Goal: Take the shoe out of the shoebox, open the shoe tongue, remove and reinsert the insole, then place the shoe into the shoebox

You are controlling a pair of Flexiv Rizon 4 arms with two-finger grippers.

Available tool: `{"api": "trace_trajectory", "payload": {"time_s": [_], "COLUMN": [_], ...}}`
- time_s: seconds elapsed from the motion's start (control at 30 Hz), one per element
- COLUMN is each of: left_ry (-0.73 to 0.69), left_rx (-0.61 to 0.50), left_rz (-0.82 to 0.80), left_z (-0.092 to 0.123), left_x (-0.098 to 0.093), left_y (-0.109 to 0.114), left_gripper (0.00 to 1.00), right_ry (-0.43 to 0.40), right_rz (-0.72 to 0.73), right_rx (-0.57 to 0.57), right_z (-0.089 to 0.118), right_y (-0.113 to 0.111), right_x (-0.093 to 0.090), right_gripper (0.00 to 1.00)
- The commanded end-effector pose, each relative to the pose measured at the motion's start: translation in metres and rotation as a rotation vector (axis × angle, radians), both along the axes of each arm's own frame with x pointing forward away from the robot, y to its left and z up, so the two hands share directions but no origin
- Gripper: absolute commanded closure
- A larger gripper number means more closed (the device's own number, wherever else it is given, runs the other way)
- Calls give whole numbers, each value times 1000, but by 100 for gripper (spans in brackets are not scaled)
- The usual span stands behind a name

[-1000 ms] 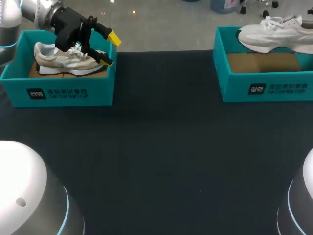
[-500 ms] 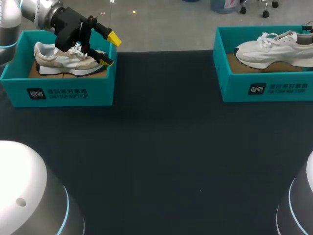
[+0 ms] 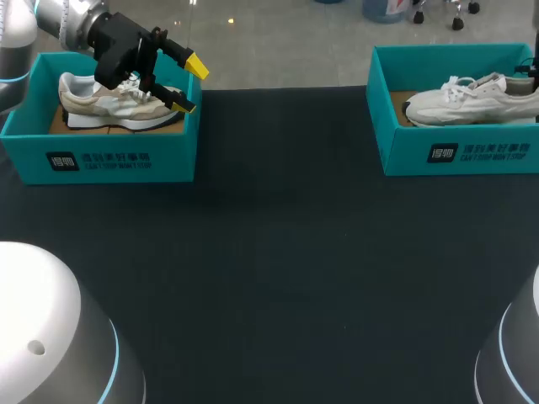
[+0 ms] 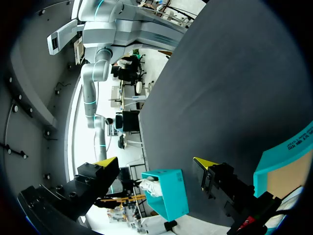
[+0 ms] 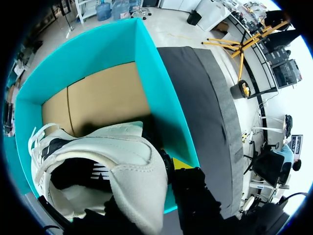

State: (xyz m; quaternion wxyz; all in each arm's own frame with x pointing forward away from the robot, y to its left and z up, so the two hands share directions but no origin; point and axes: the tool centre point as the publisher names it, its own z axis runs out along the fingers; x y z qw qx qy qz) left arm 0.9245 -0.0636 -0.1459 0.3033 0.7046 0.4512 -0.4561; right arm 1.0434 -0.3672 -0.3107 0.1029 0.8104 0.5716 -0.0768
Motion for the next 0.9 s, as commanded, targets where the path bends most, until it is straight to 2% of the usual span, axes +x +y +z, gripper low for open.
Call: {"api": "trace_trajectory", "payload": {"time_s": [0.03, 0.23, 0.47, 0.9], "left_ry": [-2, -2, -2, -2], "left_rx": [4, 4, 4, 4], "left_rz": [-2, -2, -2, -2], "left_z": [0, 0, 0, 0], "left_x": [0, 0, 0, 0], "left_y": [0, 0, 0, 0], "left_gripper": [0, 0, 0, 0], "right_ry": [8, -6, 10, 43], "right_rz": [-2, -42, -40, -62], "right_rx": [-9, -11, -28, -19], "right_z": [-18, -36, -51, -61], "right_y": [-4, -11, -9, -5], "right_x": [7, 9, 6, 1], "right_gripper": [100, 100, 100, 100]}}
